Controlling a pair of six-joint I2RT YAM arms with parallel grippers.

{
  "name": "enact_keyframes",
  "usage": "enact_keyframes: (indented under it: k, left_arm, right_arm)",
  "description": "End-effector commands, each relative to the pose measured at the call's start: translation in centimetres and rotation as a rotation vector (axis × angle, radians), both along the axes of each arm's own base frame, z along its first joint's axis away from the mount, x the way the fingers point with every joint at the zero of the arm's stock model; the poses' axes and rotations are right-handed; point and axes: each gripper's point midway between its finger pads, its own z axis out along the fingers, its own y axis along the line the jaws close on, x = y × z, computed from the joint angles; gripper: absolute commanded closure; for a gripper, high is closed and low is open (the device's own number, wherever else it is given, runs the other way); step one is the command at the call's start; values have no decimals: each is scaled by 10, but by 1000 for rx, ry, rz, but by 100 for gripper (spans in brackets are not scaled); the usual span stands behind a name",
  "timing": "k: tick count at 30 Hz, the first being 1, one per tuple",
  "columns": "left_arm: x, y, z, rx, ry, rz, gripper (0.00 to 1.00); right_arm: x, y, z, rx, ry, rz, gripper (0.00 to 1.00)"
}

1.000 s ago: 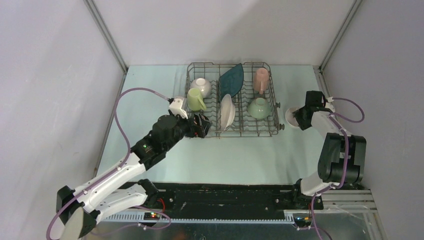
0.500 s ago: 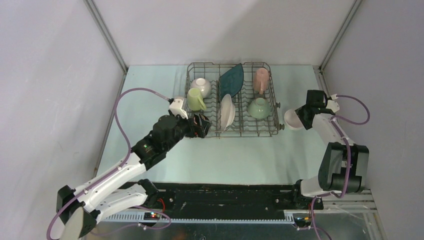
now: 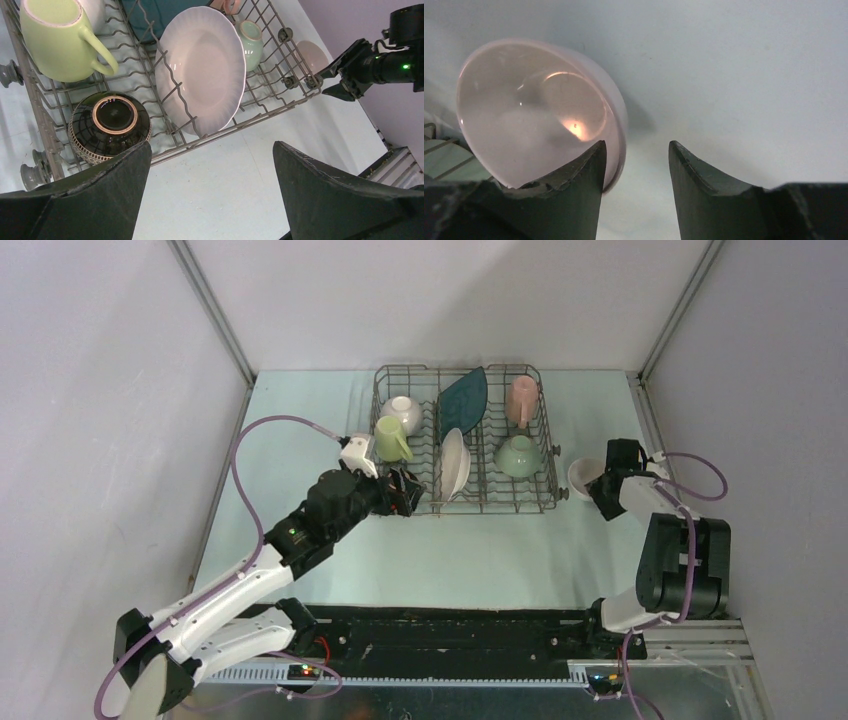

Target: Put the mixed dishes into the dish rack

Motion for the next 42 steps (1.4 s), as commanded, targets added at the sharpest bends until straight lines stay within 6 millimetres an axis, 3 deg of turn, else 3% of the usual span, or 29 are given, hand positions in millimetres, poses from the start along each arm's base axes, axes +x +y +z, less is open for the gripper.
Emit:
enact_keyframes:
  k: [1, 6, 11, 17, 18, 21, 22, 26, 29, 32, 33, 34, 35, 36, 38, 40, 41, 42]
  left_arm:
    - [2, -4, 9, -45, -20, -8, 2]
    - [0, -3, 8, -45, -18, -9, 2]
    - [0, -2, 10, -52, -22, -4, 2]
    - [-1, -6, 16, -70, -29, -17, 2]
    - [-1, -7, 16, -72, -29, -22, 2]
    - [-1, -10, 16, -78, -29, -37, 2]
    - [-3, -14, 19, -86, -36, -60, 1]
    - [-9, -32, 35, -143, -109, -170, 2]
    - [-8, -46, 49, -182, -144, -221, 4]
    - [-6, -62, 61, -190, -149, -252, 5]
    - [-2, -69, 66, -190, -146, -256, 6]
    - [-1, -74, 65, -189, -131, -259, 6]
    - [3, -80, 70, -191, -127, -260, 8]
    - [5, -83, 69, -188, -113, -254, 10]
    - [13, -90, 78, -188, -109, -236, 19]
    - [20, -97, 73, -162, -97, -220, 20]
    - [20, -100, 73, -157, -95, -225, 21]
    - [22, -101, 74, -149, -96, -213, 21]
  right_arm:
    - [17, 1, -7, 41, -46, -3, 51]
    - [17, -6, 7, 16, -81, -27, 85]
    - [5, -21, 40, -83, -127, -73, 92]
    - [-3, -21, 121, -307, -324, -20, 100]
    - [-3, -14, 142, -344, -390, -3, 100]
    - [-2, 6, 176, -417, -483, 132, 100]
    - [3, 22, 191, -399, -554, 202, 100]
    - [9, 82, 217, -342, -697, 540, 100]
    - [4, 116, 223, -276, -748, 651, 100]
    - [-3, 136, 218, -258, -734, 665, 100]
    - [-8, 151, 215, -245, -725, 696, 100]
    - [-9, 149, 215, -269, -715, 661, 100]
    - [-13, 164, 212, -262, -708, 692, 100]
    - [-14, 160, 212, -299, -698, 658, 100]
    - [-19, 170, 211, -331, -686, 639, 100]
    - [-25, 184, 212, -367, -682, 648, 100]
    - [-26, 179, 211, -411, -663, 611, 100]
    - [-27, 187, 212, -409, -660, 610, 100]
